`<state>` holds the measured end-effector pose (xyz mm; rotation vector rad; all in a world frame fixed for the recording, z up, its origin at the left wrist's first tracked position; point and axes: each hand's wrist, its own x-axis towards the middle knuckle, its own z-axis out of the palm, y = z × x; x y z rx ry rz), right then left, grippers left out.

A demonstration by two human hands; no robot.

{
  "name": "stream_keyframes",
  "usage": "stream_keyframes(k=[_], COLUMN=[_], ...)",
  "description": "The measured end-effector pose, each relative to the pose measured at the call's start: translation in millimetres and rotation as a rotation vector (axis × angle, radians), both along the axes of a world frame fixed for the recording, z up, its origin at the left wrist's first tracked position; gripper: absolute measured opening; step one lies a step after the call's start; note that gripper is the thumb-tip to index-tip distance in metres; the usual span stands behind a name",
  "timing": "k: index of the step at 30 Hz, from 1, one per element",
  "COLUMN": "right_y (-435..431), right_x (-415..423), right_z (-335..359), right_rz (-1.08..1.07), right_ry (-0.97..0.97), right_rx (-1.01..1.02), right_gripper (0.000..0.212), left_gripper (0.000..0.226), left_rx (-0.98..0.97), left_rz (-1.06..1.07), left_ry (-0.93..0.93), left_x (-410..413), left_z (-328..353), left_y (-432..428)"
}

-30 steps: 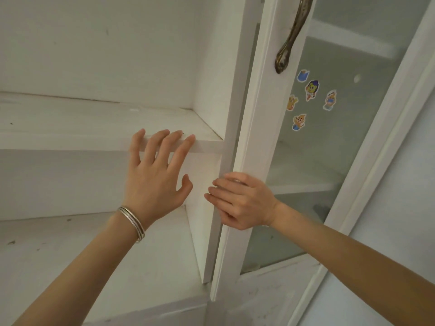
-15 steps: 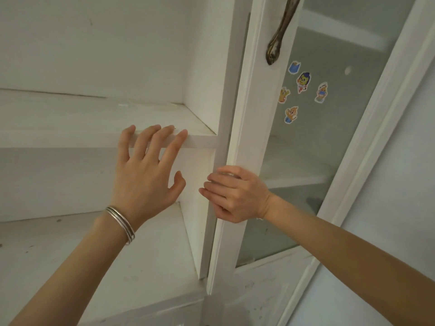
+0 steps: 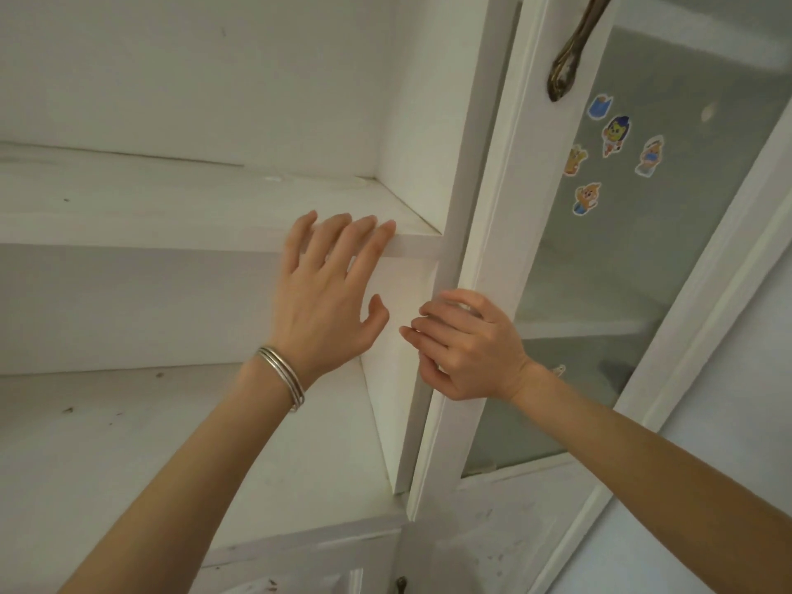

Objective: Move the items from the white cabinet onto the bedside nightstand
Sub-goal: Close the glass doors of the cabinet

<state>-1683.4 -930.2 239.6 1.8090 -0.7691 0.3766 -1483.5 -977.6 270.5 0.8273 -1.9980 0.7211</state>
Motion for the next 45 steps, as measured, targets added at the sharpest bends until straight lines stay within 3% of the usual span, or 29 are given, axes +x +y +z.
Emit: stream_keyframes(k=[29, 45], right_y=[-20, -30], right_x=[-1, 1], right_z=[-2, -5], right_rz=[0.007, 0.000], right_ry=[-0.019, 0.002], right_rx=[-0.018, -0.125], right_gripper=[0.022, 0.022], left_gripper=[0.060, 0.060], left_rx=[-0.029, -0.029], left_rz=[0.008, -0.009], left_ry=[0.054, 0.050], left_x=[-5, -3], left_z=[-3, -3], left_y=[1, 2])
